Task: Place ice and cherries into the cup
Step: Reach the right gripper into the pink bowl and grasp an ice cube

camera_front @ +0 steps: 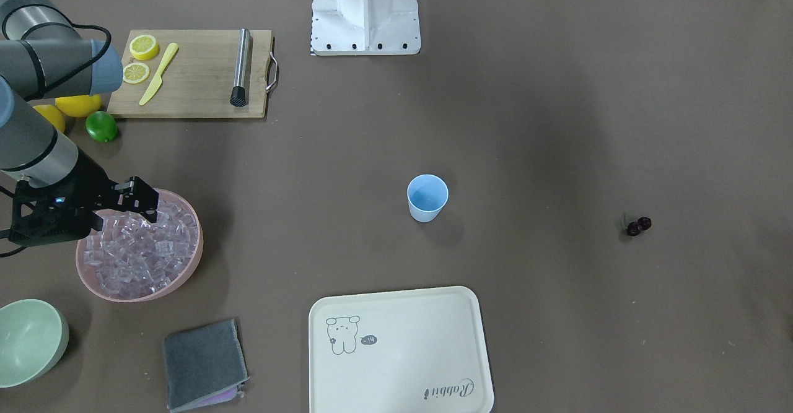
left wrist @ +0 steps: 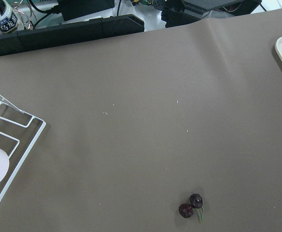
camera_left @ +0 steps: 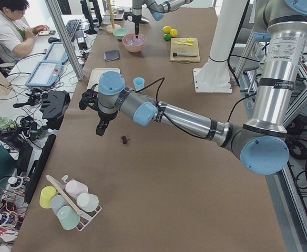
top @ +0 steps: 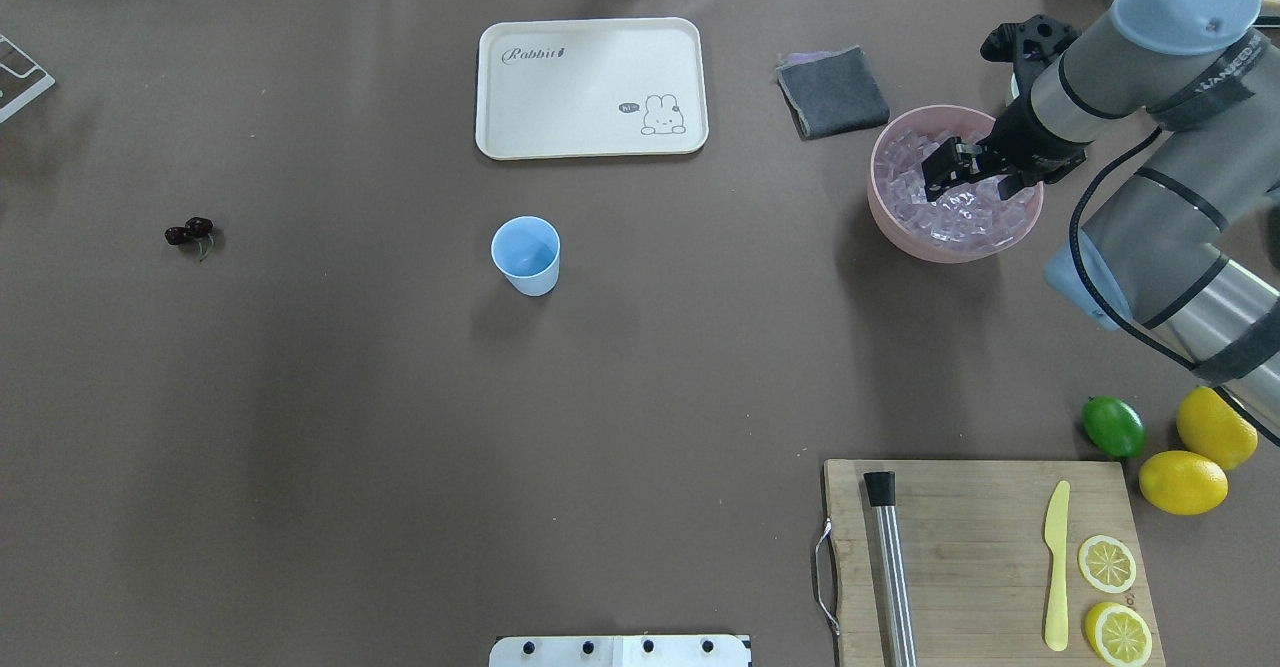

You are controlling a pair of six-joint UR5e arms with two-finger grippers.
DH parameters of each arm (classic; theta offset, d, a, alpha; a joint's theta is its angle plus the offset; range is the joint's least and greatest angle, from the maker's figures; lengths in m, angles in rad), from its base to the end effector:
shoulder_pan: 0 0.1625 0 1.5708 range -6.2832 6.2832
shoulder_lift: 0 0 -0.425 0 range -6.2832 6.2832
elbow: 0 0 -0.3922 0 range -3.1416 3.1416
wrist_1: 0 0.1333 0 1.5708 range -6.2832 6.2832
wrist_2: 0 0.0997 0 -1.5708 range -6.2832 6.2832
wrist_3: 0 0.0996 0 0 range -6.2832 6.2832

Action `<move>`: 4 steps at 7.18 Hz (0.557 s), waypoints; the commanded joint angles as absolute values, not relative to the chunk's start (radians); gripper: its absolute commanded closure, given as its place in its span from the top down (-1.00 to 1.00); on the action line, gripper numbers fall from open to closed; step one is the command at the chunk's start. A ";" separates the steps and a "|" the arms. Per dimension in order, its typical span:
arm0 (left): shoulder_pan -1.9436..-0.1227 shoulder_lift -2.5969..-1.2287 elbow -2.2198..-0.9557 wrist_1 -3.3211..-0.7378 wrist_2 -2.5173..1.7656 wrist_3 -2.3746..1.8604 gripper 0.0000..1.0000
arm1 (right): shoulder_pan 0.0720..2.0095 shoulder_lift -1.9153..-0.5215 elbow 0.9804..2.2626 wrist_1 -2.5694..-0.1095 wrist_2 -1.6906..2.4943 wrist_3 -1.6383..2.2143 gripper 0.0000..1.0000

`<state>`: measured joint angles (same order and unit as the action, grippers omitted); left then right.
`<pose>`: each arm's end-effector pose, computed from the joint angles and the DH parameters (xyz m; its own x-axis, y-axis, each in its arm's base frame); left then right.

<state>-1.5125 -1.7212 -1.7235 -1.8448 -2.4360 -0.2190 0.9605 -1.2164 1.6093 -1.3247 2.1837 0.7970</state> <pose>-0.0249 -0.5592 0.4654 0.6189 0.2598 -0.7412 0.0877 0.9149 0.3940 -0.3036 -0.5667 0.4169 0.6601 -0.0536 0.7493 -0.0173 0.9961 0.0865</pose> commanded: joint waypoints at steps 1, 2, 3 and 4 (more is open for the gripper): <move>-1.513 -1.717 -1.695 -1.885 -2.436 -0.218 0.95 | 0.927 -1.219 1.598 -1.312 2.180 0.857 0.95; -1.514 -1.707 -1.695 -1.919 -2.437 -0.224 0.95 | 0.925 -1.229 1.603 -1.310 2.178 0.857 0.94; -1.513 -1.695 -1.698 -1.921 -2.436 -0.222 0.95 | 0.920 -1.238 1.606 -1.310 2.178 0.857 0.88; -1.514 -1.694 -1.694 -1.922 -2.436 -0.219 0.95 | 0.920 -1.239 1.606 -1.307 2.177 0.851 0.73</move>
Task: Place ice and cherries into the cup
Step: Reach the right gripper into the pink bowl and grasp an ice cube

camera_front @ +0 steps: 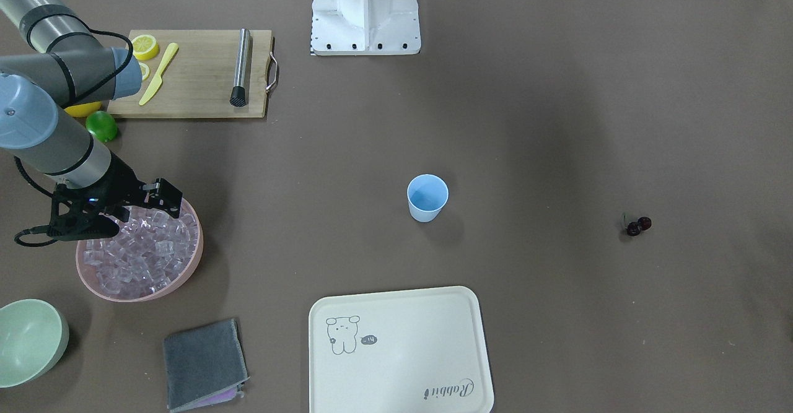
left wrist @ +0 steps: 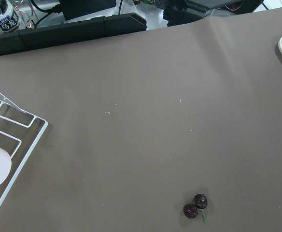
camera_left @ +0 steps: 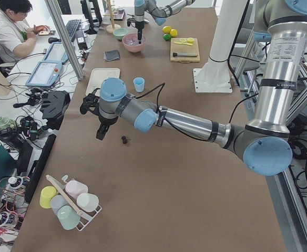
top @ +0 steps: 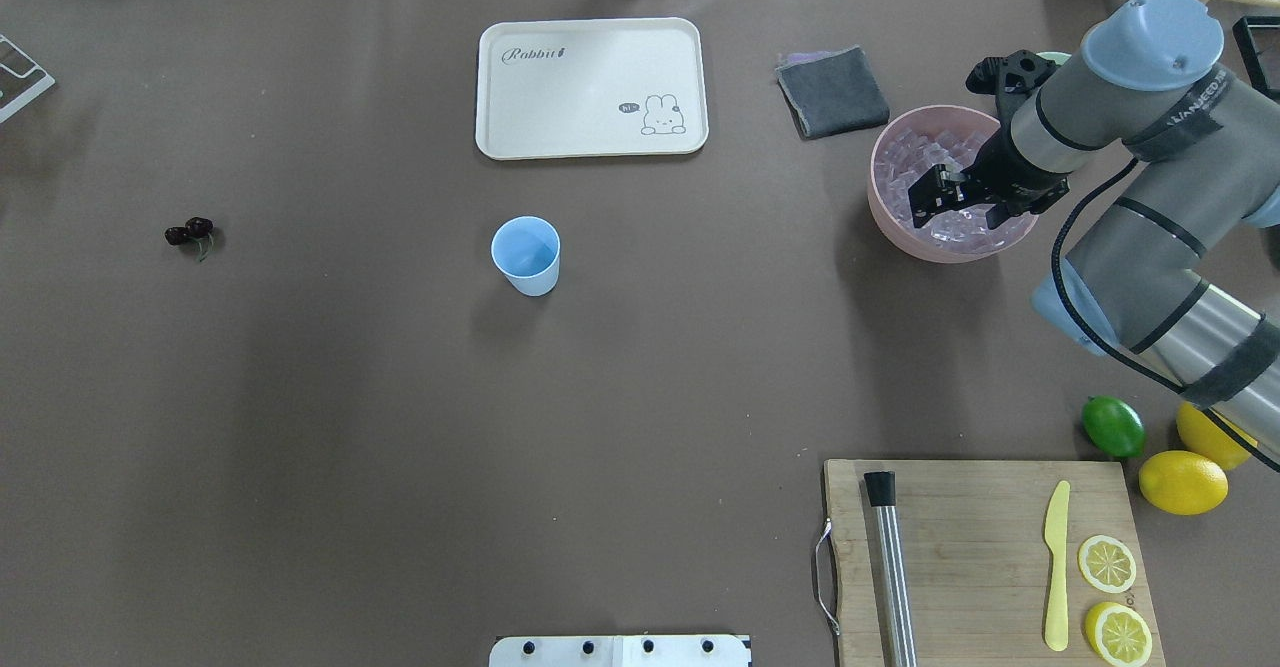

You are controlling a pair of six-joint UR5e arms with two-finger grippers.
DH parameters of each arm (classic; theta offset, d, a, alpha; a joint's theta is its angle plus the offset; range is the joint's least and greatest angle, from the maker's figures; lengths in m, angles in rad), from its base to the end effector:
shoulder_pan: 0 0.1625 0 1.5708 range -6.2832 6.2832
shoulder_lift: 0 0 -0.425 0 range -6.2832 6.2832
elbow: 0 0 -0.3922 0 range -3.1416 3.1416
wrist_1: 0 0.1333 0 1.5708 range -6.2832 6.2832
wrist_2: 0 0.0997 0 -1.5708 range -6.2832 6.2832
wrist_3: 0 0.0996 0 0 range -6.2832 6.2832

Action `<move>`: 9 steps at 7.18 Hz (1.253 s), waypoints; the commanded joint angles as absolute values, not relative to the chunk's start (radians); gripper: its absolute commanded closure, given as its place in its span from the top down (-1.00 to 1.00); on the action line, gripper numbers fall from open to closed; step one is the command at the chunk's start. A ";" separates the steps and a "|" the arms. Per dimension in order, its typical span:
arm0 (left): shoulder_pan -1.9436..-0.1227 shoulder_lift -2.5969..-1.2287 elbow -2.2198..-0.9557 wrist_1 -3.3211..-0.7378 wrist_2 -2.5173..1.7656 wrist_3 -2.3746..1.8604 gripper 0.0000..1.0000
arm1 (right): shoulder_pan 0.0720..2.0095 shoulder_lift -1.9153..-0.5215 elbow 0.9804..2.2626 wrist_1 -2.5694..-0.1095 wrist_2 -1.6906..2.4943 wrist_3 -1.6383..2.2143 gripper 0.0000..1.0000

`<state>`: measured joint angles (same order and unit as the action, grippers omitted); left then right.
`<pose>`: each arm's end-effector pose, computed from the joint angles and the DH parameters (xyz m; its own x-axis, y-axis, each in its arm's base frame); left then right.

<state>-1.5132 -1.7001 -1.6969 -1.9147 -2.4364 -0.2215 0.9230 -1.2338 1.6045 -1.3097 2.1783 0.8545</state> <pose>-0.0255 -0.5554 0.4819 0.6176 0.2736 -0.7373 0.0904 0.9066 0.4122 -0.3221 -0.5524 0.4286 0.6636 -0.0165 0.7479 -0.0207 0.9990 0.0404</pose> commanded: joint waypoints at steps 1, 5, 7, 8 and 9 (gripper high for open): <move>-1.513 -1.681 -1.694 -1.930 -2.436 -0.221 0.95 | 0.914 -1.239 1.609 -1.296 2.145 0.857 0.63; -1.511 -1.667 -1.674 -1.971 -2.434 -0.222 0.95 | 0.914 -1.239 1.603 -1.295 2.138 0.845 -0.10; -1.511 -1.667 -1.675 -1.971 -2.436 -0.222 0.95 | 0.914 -1.238 1.606 -1.295 2.134 0.844 -0.46; -1.511 -1.667 -1.675 -1.971 -2.436 -0.222 0.95 | 0.914 -1.239 1.609 -1.295 2.134 0.845 -0.71; -1.511 -1.667 -1.675 -1.971 -2.436 -0.222 0.95 | 0.914 -1.246 1.617 -1.295 2.102 0.844 -1.00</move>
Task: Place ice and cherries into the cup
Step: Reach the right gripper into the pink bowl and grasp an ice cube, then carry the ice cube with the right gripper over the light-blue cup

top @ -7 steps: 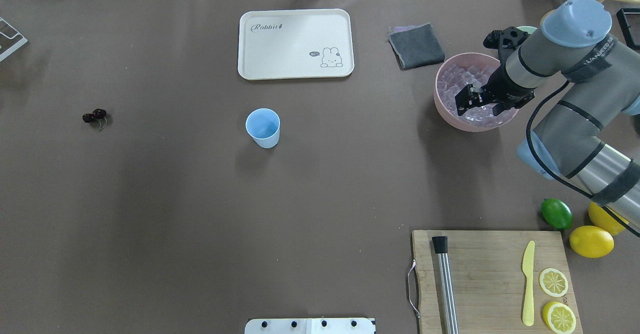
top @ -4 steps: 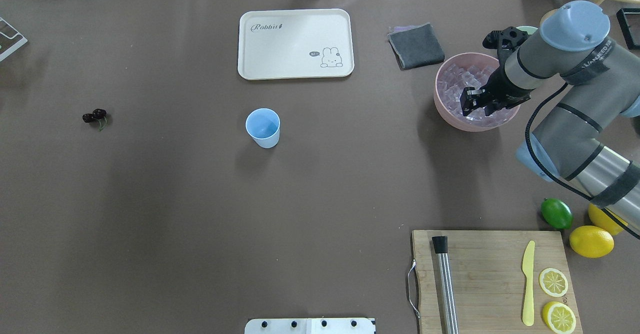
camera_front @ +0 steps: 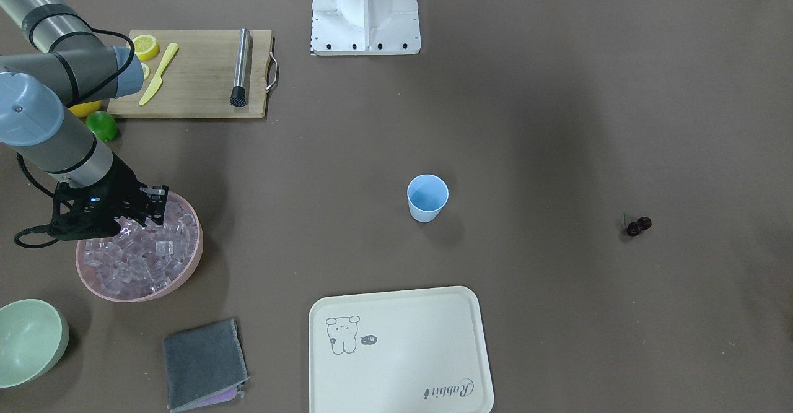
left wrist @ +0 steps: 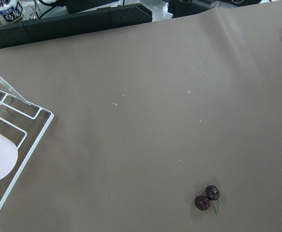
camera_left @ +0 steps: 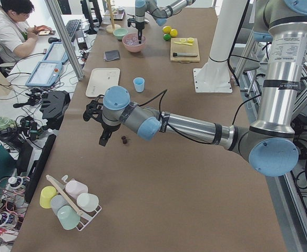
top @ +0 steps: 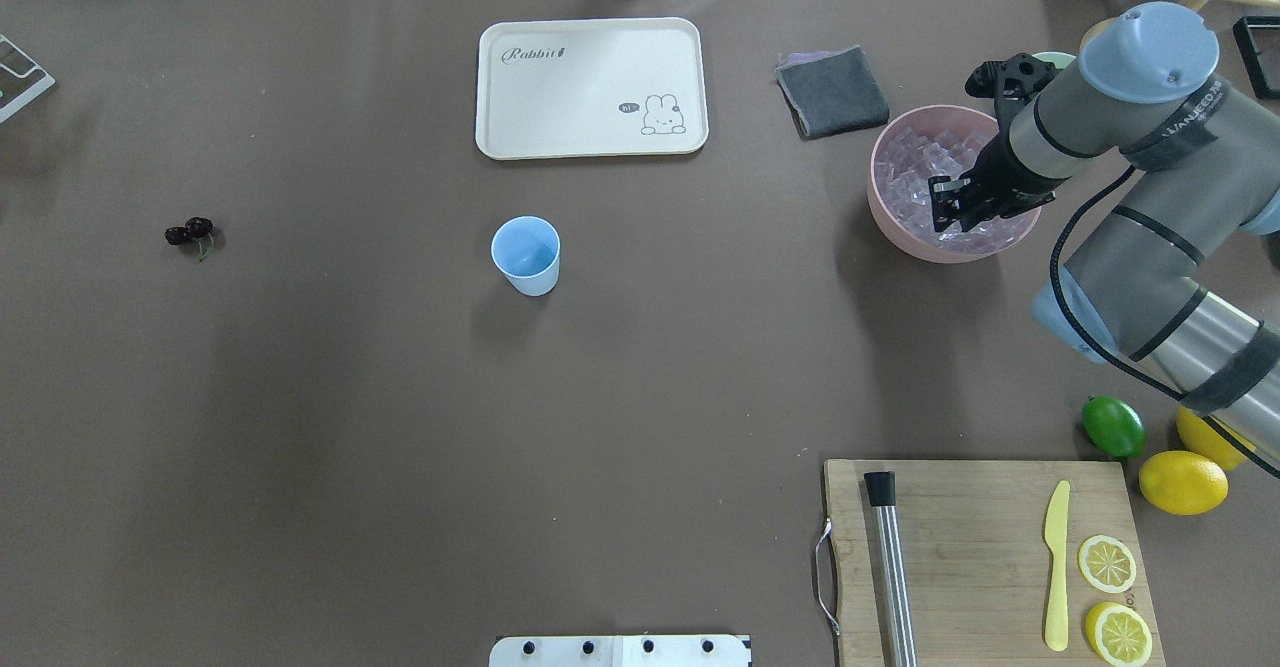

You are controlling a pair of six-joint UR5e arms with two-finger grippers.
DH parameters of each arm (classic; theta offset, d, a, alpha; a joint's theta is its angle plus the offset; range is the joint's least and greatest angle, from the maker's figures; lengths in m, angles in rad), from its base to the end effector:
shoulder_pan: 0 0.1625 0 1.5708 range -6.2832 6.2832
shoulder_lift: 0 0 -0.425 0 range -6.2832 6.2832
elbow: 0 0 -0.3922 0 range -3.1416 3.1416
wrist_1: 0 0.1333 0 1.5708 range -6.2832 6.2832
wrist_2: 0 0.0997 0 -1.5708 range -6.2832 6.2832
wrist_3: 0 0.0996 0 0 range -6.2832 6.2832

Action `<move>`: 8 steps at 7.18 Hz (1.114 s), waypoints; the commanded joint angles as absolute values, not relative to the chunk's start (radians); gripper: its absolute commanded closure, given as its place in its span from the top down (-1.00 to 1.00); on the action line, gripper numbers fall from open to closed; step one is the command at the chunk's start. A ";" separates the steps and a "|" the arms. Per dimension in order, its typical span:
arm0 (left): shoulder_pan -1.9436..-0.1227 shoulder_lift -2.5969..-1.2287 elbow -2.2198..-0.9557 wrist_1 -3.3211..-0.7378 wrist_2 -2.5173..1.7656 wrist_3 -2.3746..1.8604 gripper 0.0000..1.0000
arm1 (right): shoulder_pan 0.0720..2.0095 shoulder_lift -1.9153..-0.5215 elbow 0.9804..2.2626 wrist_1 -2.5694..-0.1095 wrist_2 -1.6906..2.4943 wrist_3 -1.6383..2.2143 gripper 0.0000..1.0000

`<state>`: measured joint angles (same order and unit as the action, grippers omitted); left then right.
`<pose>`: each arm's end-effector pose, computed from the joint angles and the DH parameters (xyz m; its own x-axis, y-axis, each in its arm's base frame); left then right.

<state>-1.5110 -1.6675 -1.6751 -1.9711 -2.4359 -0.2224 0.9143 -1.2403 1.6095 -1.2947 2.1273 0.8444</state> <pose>-0.0249 -0.5466 0.5041 0.6172 0.2755 -0.7370 0.0890 0.9062 0.4133 -0.3232 -0.5516 0.4306 0.6825 -0.0383 0.7299 -0.0340 0.9959 0.0840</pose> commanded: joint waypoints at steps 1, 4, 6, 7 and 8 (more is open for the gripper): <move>-1.511 -1.667 -1.674 -1.973 -2.436 -0.222 0.95 | 0.916 -1.246 1.630 -1.295 2.100 0.844 -1.00; -1.511 -1.669 -1.678 -1.971 -2.436 -0.229 0.95 | 0.934 -1.188 1.703 -1.377 2.106 0.844 -1.00; -1.490 -1.669 -1.678 -1.971 -2.437 -0.232 0.95 | 0.873 -1.004 1.707 -1.564 2.083 0.892 -1.00; -1.452 -1.672 -1.680 -1.973 -2.437 -0.232 0.95 | 0.800 -0.892 1.689 -1.604 2.021 0.995 -1.00; -1.416 -1.690 -1.678 -1.971 -2.436 -0.242 0.95 | 0.746 -0.817 1.668 -1.620 1.991 1.058 -1.00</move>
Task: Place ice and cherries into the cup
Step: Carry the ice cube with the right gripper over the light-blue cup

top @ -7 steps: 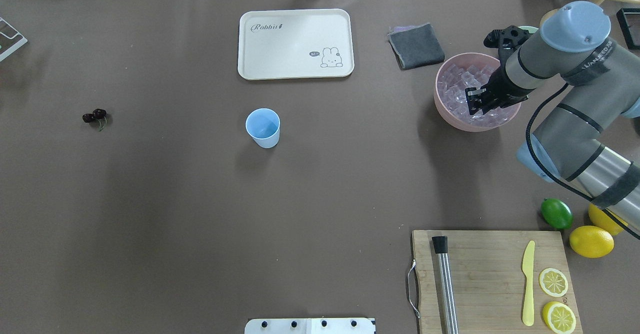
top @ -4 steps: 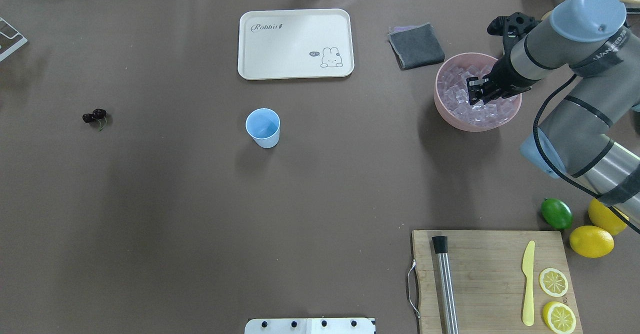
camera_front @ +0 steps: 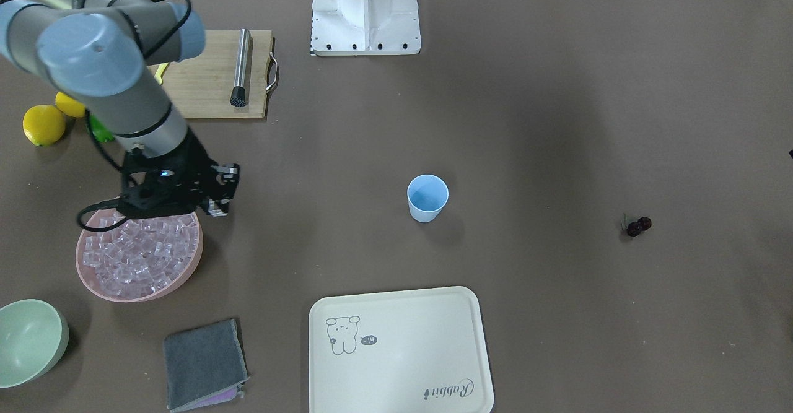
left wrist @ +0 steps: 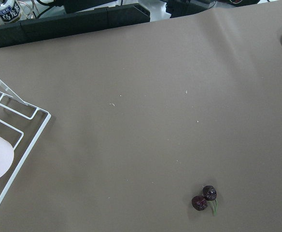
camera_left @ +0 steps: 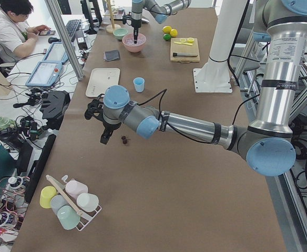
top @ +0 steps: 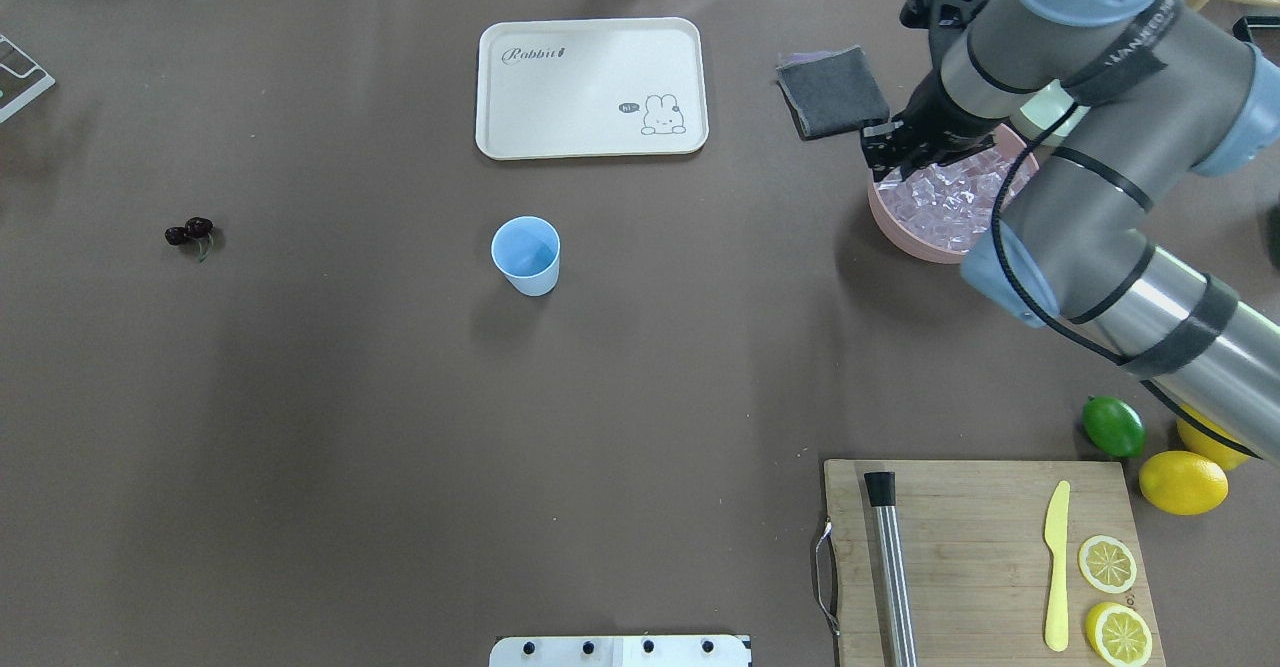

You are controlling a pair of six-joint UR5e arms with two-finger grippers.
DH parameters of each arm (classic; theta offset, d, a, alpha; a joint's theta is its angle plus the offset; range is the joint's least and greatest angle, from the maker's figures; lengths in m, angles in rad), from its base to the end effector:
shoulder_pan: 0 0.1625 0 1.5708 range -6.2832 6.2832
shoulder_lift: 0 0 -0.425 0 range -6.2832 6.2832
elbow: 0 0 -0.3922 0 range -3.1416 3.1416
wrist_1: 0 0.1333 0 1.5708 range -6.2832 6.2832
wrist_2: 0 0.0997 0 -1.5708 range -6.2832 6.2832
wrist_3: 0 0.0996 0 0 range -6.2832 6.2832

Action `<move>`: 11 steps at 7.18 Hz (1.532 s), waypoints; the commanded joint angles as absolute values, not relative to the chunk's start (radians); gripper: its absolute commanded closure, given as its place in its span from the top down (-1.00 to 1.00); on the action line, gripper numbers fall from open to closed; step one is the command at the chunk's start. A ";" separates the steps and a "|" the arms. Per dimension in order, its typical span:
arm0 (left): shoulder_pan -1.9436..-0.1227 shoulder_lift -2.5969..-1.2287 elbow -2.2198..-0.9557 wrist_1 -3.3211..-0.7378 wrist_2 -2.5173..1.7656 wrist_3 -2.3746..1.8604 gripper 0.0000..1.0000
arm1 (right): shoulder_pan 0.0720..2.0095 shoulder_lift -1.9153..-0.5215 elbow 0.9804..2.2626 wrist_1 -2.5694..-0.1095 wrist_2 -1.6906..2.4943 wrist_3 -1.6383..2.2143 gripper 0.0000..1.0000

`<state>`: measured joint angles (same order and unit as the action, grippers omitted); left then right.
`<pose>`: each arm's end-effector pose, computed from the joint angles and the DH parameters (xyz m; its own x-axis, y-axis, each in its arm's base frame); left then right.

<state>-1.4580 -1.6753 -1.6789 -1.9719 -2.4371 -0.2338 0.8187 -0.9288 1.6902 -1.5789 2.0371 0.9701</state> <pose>0.0044 -0.5493 0.4977 0.5993 0.3069 -0.7394 0.0481 0.9081 0.4159 -0.3944 -0.5512 0.2290 0.6610 -0.0324 0.7497 -0.0831 0.9898 0.1161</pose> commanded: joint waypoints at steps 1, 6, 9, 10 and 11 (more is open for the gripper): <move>-1.372 -1.706 -1.674 -1.977 -2.436 -0.297 0.95 | 0.694 -0.749 1.625 -1.620 1.946 1.102 -1.00; -1.304 -1.727 -1.557 -2.104 -2.357 -0.328 0.95 | 0.563 -0.456 1.220 -1.493 1.784 1.175 -1.00; -1.292 -1.720 -1.563 -2.111 -2.356 -0.337 0.95 | 0.508 -0.454 1.209 -1.486 1.743 1.177 -1.00; -1.292 -1.720 -1.563 -2.111 -2.356 -0.337 0.95 | 0.494 -0.454 1.209 -1.483 1.714 1.177 -0.79; -1.292 -1.718 -1.563 -2.111 -2.356 -0.336 0.95 | 0.485 -0.454 1.204 -1.474 1.686 1.177 -0.19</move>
